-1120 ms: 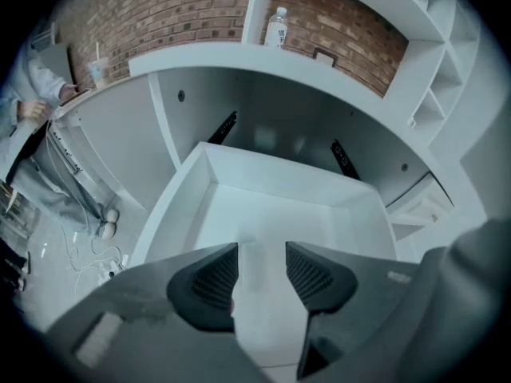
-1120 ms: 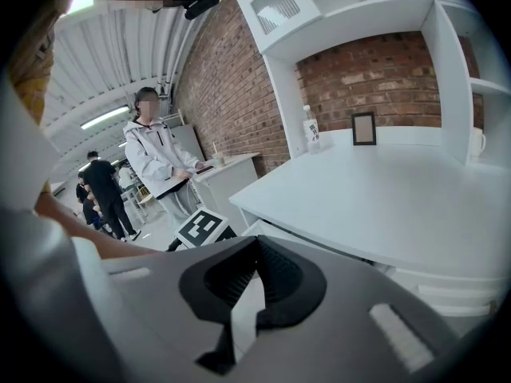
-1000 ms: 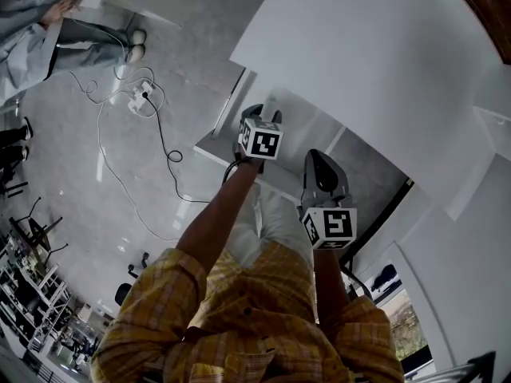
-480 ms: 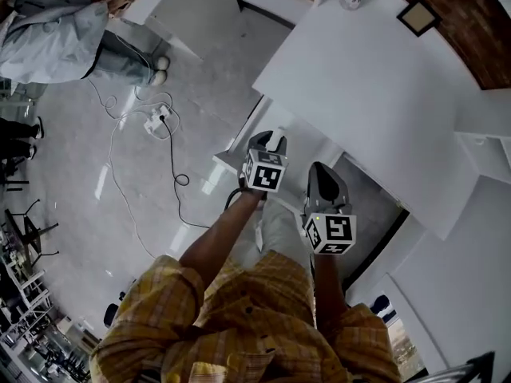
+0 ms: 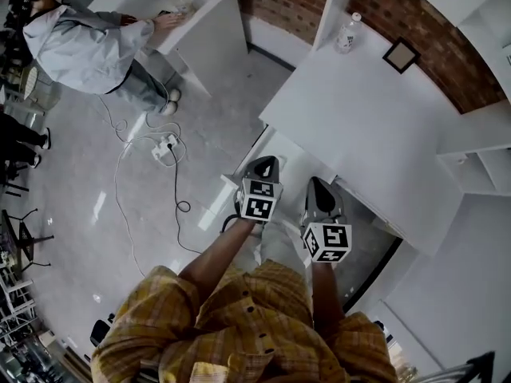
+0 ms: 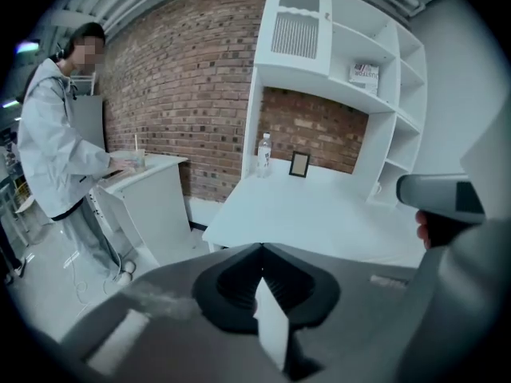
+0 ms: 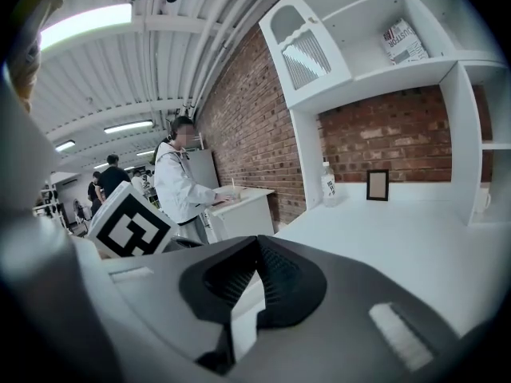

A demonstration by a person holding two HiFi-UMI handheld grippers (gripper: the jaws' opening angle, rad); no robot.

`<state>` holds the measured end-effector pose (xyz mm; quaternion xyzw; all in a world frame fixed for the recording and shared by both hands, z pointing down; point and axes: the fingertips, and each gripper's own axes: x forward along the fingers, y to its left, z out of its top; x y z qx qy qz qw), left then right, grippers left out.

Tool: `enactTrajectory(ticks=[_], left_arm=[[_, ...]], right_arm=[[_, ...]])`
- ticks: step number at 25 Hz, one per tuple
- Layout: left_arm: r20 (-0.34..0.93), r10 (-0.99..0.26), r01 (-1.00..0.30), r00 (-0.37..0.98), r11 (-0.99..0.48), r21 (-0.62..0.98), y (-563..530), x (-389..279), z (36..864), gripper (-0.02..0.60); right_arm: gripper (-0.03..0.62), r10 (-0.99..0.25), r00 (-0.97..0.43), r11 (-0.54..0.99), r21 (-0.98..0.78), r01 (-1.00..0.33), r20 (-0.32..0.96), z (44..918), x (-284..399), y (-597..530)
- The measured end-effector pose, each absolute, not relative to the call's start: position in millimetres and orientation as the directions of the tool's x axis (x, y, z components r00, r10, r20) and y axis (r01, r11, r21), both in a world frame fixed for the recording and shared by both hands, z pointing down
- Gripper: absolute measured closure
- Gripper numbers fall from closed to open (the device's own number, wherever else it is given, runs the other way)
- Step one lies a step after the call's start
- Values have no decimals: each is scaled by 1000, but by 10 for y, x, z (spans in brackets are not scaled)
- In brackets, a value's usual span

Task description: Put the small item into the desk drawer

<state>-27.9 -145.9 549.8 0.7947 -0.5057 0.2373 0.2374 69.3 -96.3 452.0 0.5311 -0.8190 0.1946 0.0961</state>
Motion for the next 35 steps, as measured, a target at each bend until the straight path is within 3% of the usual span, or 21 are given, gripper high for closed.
enactTrajectory(ticks=[18, 35], left_arm=[[395, -815, -899, 424, -432, 74, -1088, -463, 4040, 583], [201, -863, -885, 463, -464, 44, -989, -548, 3288, 583]], right_arm=[[594, -878, -428, 401, -159, -902, 215, 3576, 548, -892], [595, -909, -402, 389, -122, -913, 110, 3084, 521, -876]])
